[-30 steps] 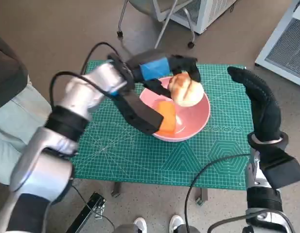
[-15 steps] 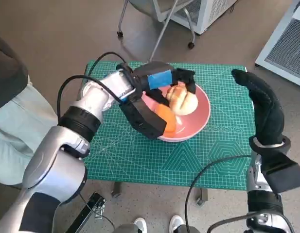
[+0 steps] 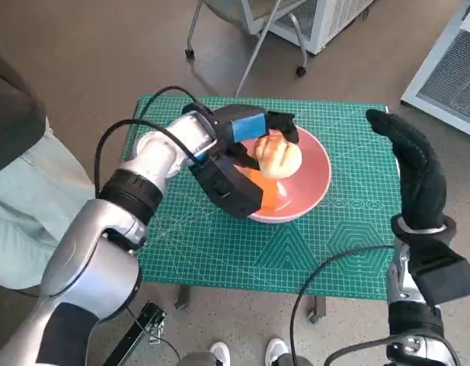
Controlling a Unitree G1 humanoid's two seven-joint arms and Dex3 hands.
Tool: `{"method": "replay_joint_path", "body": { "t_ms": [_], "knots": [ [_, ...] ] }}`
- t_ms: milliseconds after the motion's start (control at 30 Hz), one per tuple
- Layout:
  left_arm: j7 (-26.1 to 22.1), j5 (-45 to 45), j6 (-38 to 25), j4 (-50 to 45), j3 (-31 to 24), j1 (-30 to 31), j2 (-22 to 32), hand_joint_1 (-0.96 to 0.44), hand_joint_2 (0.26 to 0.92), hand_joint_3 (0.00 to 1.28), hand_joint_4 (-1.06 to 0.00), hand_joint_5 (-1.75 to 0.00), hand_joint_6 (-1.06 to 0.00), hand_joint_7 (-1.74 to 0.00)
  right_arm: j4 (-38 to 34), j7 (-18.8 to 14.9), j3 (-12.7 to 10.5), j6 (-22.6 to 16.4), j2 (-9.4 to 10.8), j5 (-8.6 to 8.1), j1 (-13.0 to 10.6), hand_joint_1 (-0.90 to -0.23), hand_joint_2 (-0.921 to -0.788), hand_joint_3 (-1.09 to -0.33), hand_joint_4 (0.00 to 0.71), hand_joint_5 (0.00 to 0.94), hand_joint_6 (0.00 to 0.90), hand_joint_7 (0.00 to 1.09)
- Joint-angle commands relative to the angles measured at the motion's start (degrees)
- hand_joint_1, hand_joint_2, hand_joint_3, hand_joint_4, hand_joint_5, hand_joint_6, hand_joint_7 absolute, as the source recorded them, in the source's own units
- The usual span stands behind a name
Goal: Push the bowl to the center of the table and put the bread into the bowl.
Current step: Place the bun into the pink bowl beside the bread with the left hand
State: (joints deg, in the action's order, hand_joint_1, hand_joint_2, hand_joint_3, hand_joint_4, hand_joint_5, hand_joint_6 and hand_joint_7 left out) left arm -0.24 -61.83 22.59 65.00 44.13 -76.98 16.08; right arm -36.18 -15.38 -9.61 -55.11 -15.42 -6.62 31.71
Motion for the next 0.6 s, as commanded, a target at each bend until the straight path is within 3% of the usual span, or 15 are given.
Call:
{"method": "replay_joint_path", "body": {
  "t_ms": [33,300,467,600],
  "knots": [
    [-1.68,2.38,-0.94,-1.68,-1.19,-0.02,0.08,0.01,0.914,0.16,-0.21,-0.01,-0.34,-0.12,-0.47,0.66,0.14,0.9,0.03,0.67,-1.24,-0.563,-0.921,-0.842,0.349,0.009,0.054,0.76],
    [-1.45,5.24,-0.24,-4.76,-2.89,1.46,1.93,-0.14,0.882,0.02,-0.07,0.0,-0.25,-0.07,-1.07,0.79,0.44,0.6,-0.02,1.15,-0.72,-0.565,-0.921,-0.843,0.35,0.008,0.055,0.76],
    [-0.96,6.96,2.01,-8.1,-4.51,2.71,4.69,-0.12,0.886,0.01,-0.07,-0.01,-0.22,-0.06,-1.09,0.84,0.73,0.58,0.04,1.31,-0.43,-0.573,-0.921,-0.842,0.35,0.008,0.055,0.76],
    [-0.91,9.68,4.41,-10.55,-6.84,4.19,7.06,-0.11,0.885,0.01,-0.14,-0.04,-0.29,-0.1,-0.72,0.78,1.0,0.75,0.15,1.16,-0.33,-0.581,-0.921,-0.842,0.351,0.008,0.054,0.76]
  ]
}}
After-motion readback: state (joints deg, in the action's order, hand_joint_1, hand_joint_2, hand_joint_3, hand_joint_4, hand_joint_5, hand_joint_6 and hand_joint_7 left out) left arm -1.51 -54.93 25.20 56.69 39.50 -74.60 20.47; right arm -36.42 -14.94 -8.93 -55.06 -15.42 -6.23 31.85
